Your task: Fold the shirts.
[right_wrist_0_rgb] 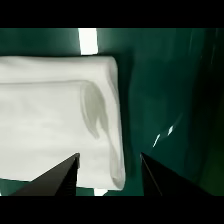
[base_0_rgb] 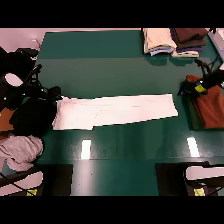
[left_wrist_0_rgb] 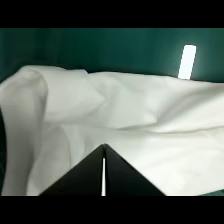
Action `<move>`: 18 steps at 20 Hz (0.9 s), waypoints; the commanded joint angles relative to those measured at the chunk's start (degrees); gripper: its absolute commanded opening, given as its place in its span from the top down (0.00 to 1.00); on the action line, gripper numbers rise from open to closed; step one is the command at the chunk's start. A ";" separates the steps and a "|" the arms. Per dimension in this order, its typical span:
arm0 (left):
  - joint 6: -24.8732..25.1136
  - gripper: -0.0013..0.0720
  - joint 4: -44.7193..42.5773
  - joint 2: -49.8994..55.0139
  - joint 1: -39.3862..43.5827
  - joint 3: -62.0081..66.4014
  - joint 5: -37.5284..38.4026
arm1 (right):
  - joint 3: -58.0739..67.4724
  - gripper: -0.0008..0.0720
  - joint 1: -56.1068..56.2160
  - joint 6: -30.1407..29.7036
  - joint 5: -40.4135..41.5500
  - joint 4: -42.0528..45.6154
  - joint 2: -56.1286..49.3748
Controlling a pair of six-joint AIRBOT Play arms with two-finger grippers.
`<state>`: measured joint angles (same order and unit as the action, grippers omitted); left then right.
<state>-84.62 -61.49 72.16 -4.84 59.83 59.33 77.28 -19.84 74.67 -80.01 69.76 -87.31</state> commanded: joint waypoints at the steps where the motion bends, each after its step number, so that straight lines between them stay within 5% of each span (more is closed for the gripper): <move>1: -0.39 0.95 3.87 0.15 1.73 0.48 0.57 | -6.51 0.36 -7.76 -5.46 -0.37 -8.13 -1.75; 4: -0.57 0.95 3.87 0.24 9.88 0.46 -3.54 | -11.37 0.36 -10.97 -9.29 0.55 -15.89 -4.72; 10: -5.70 0.96 3.82 2.99 27.30 0.48 -17.44 | -11.58 0.38 -4.55 -9.94 3.19 -16.28 -9.27; 11: -6.08 0.96 3.85 4.26 29.64 0.52 -18.93 | -11.58 0.49 -3.28 -10.62 4.33 -16.28 -9.22; 13: -6.54 0.96 3.78 7.13 32.76 1.62 -20.55 | -10.10 0.94 -1.40 -11.41 4.79 -16.31 -9.09; 18: -6.56 0.96 3.78 18.78 36.59 12.81 -18.16 | 1.07 0.97 0.44 -11.17 -1.77 -23.58 -3.10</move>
<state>-90.83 -57.67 85.27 29.10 67.46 41.04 73.14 -20.75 63.64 -77.89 51.53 -93.51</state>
